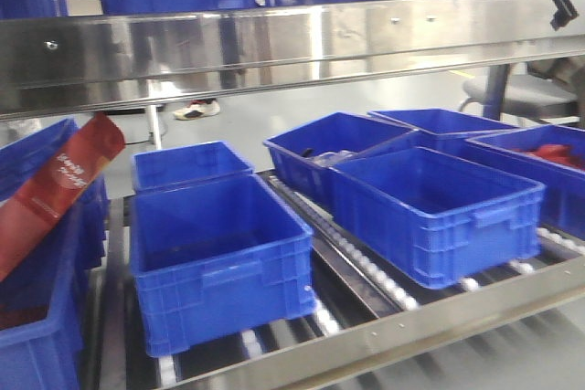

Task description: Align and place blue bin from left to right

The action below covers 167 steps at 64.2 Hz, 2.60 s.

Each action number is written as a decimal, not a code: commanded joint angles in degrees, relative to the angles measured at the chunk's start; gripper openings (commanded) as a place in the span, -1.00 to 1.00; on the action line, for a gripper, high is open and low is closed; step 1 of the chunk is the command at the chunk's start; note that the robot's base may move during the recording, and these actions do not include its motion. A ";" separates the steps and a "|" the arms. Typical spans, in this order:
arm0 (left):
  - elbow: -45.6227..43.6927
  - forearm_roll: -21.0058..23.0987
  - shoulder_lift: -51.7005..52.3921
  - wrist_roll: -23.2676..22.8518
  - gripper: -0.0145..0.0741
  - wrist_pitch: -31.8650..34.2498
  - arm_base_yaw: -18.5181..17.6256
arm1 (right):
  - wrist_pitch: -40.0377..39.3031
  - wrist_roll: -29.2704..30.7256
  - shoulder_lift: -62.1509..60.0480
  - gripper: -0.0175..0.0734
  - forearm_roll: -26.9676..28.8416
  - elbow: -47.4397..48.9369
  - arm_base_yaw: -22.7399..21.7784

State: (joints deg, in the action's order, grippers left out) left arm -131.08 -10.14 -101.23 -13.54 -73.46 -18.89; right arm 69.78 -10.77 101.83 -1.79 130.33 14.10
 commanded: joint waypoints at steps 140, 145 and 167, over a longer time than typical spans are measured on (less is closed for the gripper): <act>-1.07 0.53 1.31 0.87 -0.69 4.52 -0.33 | -8.81 2.31 -1.42 -0.79 -0.06 1.12 0.42; -1.07 0.53 1.31 0.87 -0.69 4.52 -0.33 | -8.81 2.31 -1.42 -0.79 -0.06 1.12 0.42; -1.07 0.63 1.31 0.87 -0.69 4.52 -0.33 | -8.81 2.31 -1.42 -0.79 -0.06 1.12 0.42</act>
State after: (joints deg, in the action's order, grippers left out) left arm -131.08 -10.14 -101.23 -13.54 -73.36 -18.89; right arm 69.68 -10.77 101.94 -1.81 130.33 14.10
